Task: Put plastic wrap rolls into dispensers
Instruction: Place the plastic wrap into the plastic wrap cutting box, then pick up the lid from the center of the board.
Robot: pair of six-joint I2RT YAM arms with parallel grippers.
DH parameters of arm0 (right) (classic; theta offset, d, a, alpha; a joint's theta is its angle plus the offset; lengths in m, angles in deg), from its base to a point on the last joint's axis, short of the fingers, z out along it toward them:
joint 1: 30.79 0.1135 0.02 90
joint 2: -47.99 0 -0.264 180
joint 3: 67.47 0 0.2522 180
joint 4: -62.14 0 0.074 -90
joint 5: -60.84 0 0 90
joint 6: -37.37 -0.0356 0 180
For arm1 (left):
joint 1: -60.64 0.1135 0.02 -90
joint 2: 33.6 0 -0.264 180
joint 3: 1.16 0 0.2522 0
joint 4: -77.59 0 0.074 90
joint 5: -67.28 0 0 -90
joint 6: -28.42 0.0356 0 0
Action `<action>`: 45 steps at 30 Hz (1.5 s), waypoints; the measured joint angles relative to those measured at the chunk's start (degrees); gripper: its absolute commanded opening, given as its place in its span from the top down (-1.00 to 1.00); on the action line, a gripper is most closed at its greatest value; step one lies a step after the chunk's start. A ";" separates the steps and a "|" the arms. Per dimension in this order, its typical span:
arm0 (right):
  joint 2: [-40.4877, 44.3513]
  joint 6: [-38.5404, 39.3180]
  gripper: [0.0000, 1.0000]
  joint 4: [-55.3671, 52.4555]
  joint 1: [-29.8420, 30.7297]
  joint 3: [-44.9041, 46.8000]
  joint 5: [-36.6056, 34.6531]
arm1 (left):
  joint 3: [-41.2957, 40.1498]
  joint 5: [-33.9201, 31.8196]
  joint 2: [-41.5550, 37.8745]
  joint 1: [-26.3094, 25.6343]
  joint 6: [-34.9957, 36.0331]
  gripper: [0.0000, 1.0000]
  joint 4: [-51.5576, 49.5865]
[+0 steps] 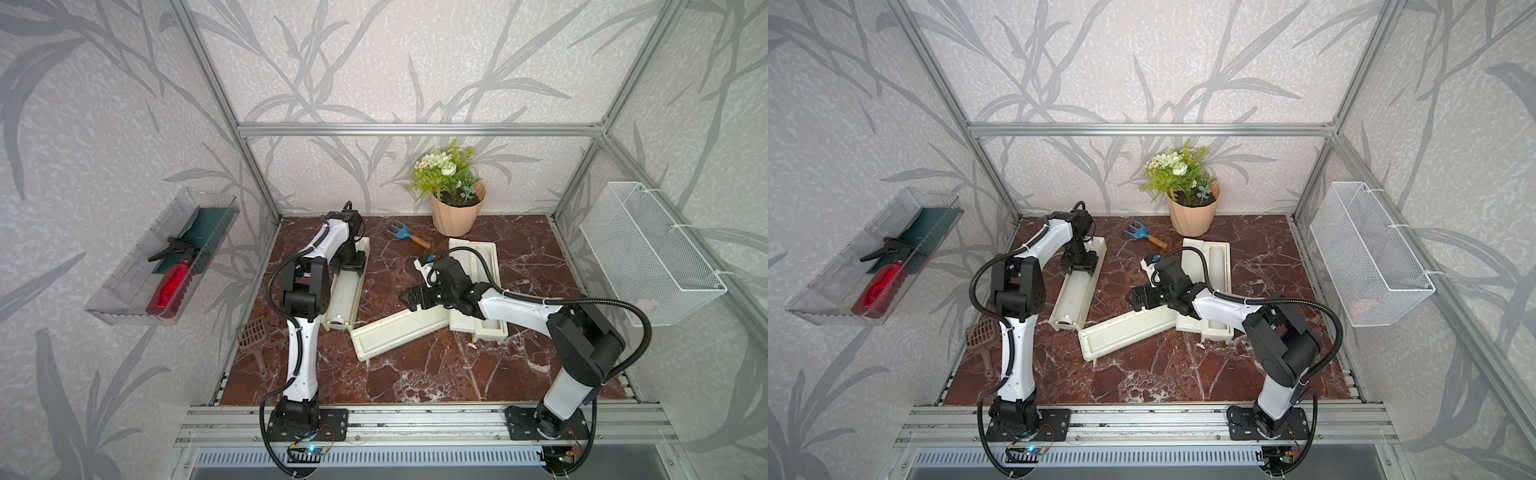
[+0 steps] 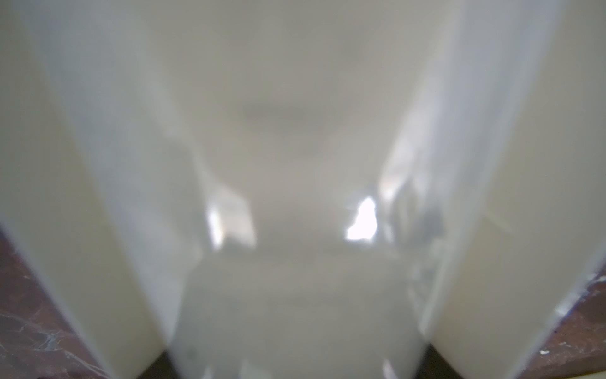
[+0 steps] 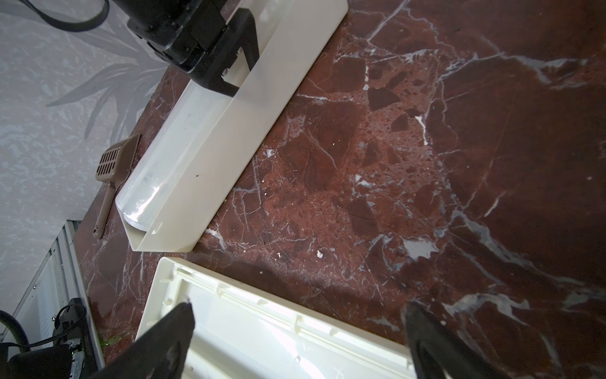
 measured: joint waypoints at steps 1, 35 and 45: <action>0.07 0.15 -0.99 -0.09 0.00 0.00 -0.09 | -0.09 -0.44 -0.13 -0.13 -0.02 -0.77 0.26; 34.67 11.72 -0.99 -15.17 -17.51 10.14 -7.23 | -34.93 14.91 -23.28 -24.94 19.08 -0.36 28.17; 39.01 11.69 -0.99 -18.14 -17.51 12.20 -8.37 | -33.48 15.08 -16.44 -25.51 19.39 -0.01 28.17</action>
